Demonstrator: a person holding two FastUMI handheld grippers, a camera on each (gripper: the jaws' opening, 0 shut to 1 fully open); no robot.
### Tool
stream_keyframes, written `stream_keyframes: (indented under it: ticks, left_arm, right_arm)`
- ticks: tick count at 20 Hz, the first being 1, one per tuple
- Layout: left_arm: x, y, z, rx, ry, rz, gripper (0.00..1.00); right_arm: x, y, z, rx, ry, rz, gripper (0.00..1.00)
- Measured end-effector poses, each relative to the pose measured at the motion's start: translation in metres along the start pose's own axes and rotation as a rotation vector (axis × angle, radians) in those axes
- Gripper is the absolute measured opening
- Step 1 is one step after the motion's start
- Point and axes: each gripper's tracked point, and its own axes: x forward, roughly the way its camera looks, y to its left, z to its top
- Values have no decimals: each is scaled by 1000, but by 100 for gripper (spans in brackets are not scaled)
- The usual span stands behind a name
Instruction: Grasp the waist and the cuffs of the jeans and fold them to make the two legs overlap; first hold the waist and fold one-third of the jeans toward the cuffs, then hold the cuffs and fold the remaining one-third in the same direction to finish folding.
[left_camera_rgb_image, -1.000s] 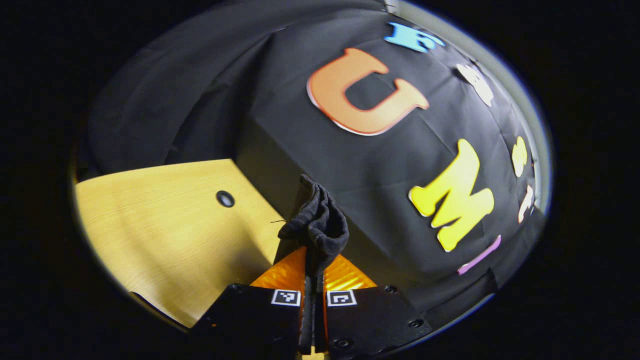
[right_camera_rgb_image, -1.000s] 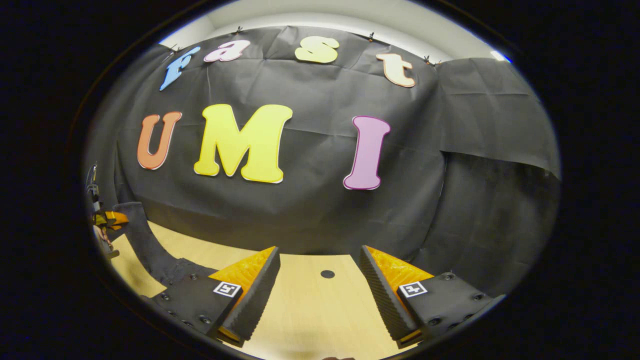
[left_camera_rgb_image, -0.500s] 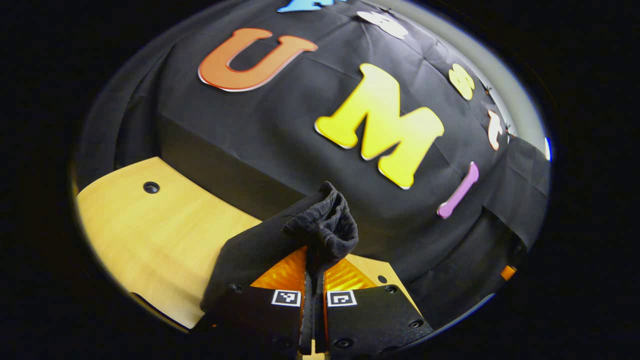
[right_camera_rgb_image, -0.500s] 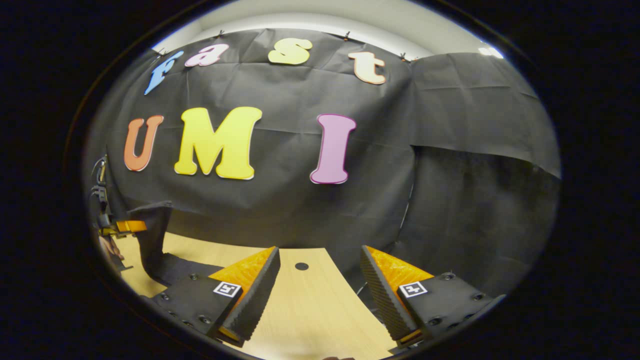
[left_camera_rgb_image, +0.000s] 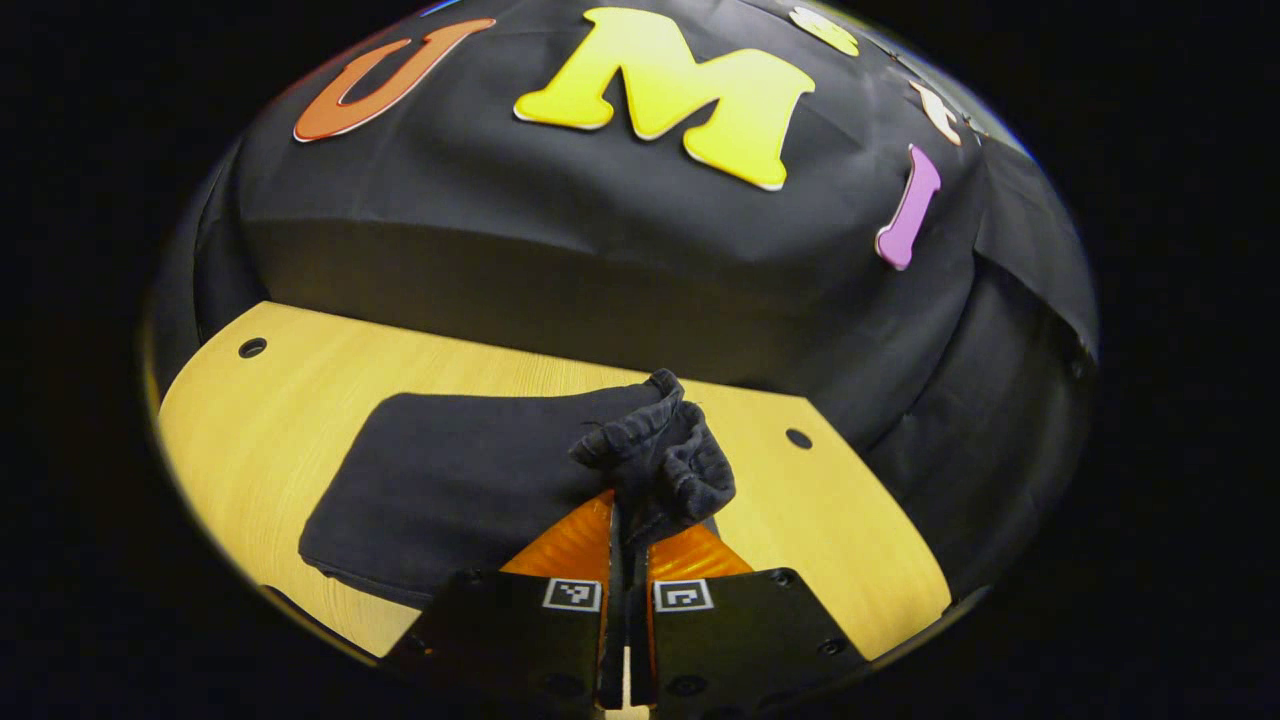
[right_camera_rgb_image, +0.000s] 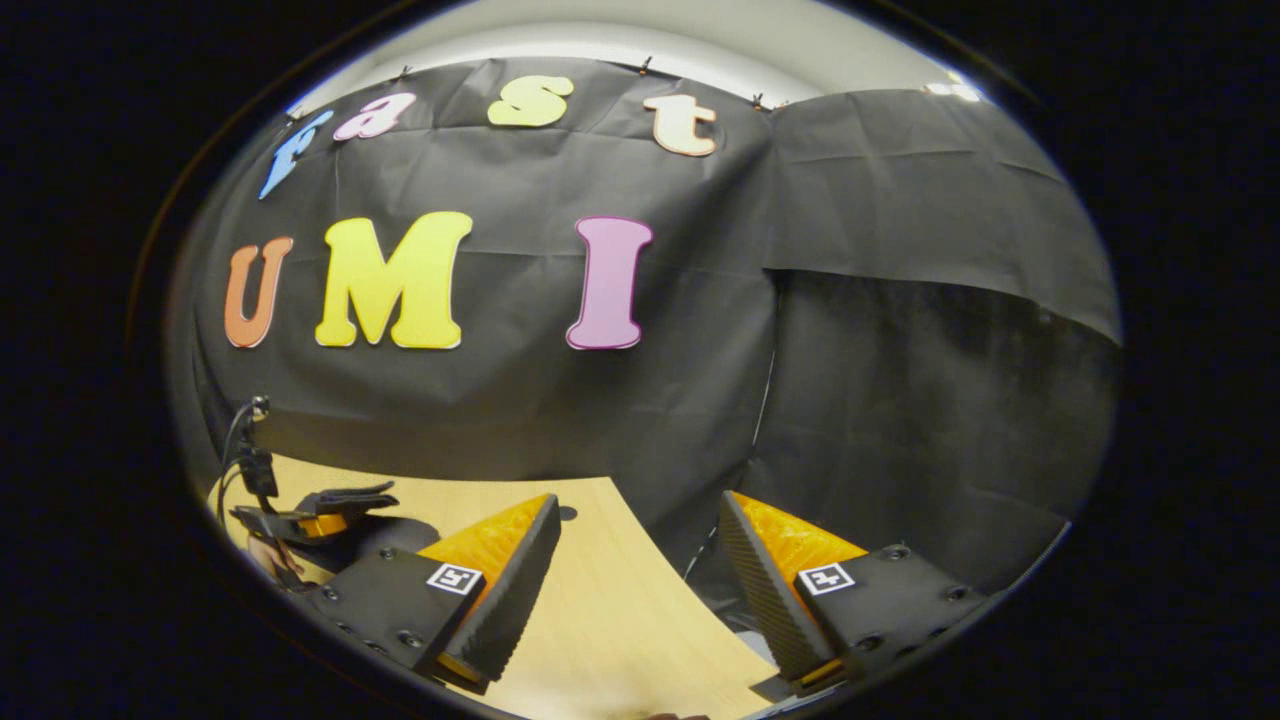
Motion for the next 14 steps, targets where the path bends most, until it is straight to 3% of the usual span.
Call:
stream_keyframes:
  ticks: [3, 4, 6, 8, 9, 11, 12, 14]
  left_arm:
    - [9, -6, -20, 17, 36, -24, 6]
    - [13, -8, -26, 10, 48, -42, 0]
    - [10, -7, -32, 8, 64, -27, 40]
    - [5, -7, -27, 66, 40, -6, 41]
    - [1, -8, -18, 170, 12, 3, 26]
    - [-11, -19, 5, 372, -84, -3, 74]
    - [-23, -31, 13, 421, -112, -23, 98]
    - [-34, -48, 24, 430, -142, -52, 100]
  right_arm:
    - [0, -5, -2, 12, 7, -9, 98]
    - [0, -5, -3, 17, 9, -7, 98]
    - [2, -2, -6, 20, 12, 0, 99]
    - [2, 3, -9, 11, 14, 11, 99]
    - [3, 4, -12, 7, 22, 17, 99]
    - [4, 9, -13, 13, 27, 32, 99]
    - [6, 12, -13, 20, 27, 40, 99]
    - [10, 19, -12, 36, 21, 61, 98]
